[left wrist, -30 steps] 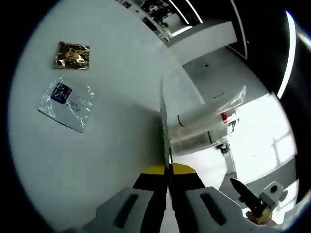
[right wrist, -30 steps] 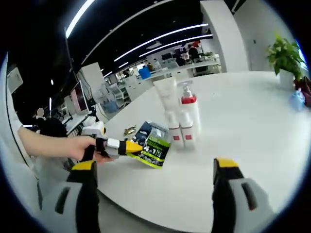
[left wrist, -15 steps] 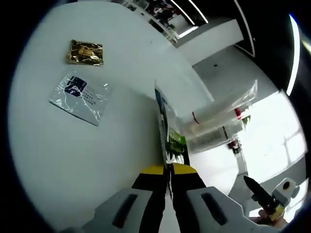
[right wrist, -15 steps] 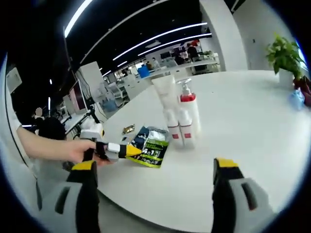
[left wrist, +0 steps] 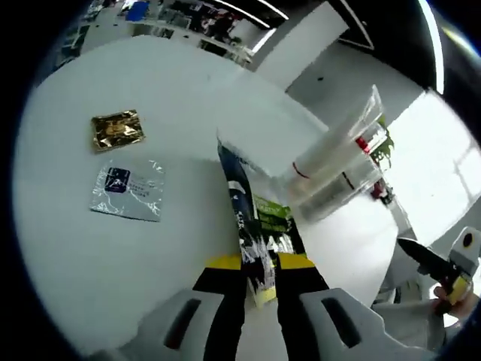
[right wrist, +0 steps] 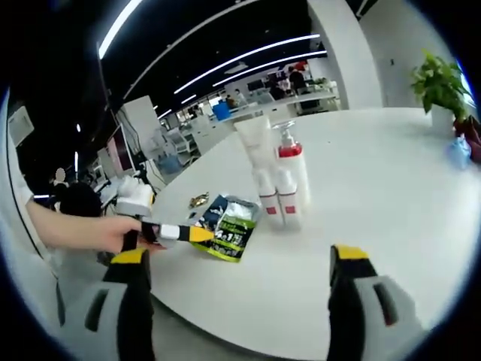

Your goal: Arrange the skincare products in the storage area until every visible bottle or jar stands upright without overlapping.

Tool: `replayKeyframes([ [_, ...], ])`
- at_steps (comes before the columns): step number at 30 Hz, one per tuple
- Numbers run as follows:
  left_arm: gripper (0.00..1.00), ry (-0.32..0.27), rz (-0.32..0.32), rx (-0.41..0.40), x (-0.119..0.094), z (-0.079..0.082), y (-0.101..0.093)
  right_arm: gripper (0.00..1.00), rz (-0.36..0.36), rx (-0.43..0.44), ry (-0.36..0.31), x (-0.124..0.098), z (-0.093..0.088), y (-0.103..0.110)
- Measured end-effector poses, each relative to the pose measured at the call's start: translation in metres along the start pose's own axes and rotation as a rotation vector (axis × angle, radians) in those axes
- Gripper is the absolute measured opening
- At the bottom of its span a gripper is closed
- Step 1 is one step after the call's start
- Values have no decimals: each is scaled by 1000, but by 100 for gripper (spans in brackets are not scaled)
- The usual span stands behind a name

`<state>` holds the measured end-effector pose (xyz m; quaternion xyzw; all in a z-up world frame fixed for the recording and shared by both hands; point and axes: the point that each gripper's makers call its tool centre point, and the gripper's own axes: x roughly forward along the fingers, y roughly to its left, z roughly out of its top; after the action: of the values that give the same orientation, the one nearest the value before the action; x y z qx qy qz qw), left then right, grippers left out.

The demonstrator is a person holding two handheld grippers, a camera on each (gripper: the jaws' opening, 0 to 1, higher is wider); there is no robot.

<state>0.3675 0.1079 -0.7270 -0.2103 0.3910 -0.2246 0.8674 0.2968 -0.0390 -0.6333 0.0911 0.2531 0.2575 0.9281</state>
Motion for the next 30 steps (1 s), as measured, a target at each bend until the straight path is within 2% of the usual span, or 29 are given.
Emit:
replayKeyframes([
  [5,21,17,17,107,-5,0,2,100,0,3,-1,0,0,0],
  [11,29,40,94,331,-12,5,11,100,-1,5,-2,0,0,0],
  [15,32,31,157,503,-15,18,16,100,-1,7,-3,0,0,-1],
  [19,43,48,102,608,-6,20,1,100,-4,10,-6,0,1,-1],
  [21,44,68,95,669,-1,19,-1,100,-4,10,-6,-1,1,-1],
  [25,46,129,81,682,11,7,3,100,-7,10,-7,-1,1,-2],
  [30,48,161,70,677,19,0,8,100,-15,17,-10,-1,1,-4],
])
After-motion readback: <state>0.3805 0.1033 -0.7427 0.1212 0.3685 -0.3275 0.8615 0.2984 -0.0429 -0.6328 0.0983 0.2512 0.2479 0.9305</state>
